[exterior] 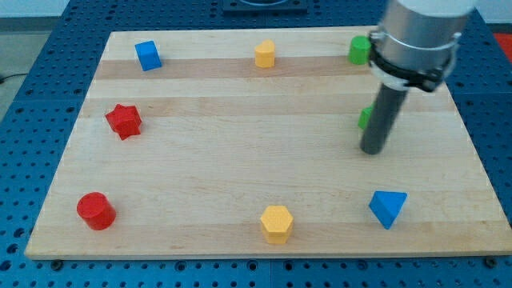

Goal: Place the green star towards the bottom of the green circle

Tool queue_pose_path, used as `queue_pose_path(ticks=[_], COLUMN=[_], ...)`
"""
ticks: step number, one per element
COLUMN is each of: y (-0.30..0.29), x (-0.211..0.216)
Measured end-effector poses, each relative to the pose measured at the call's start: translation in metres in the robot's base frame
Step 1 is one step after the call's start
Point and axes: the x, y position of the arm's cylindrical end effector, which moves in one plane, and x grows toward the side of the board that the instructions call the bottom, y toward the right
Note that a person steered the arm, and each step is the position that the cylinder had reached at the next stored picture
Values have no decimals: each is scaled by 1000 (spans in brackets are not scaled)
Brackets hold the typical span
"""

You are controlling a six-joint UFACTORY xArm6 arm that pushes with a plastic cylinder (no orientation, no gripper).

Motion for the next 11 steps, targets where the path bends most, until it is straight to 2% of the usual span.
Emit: queue_pose_path(ticks=[4, 6, 8, 9, 10, 11], y=[27, 44, 24, 8, -72, -77], x=[-3, -39, -99, -93, -96, -140])
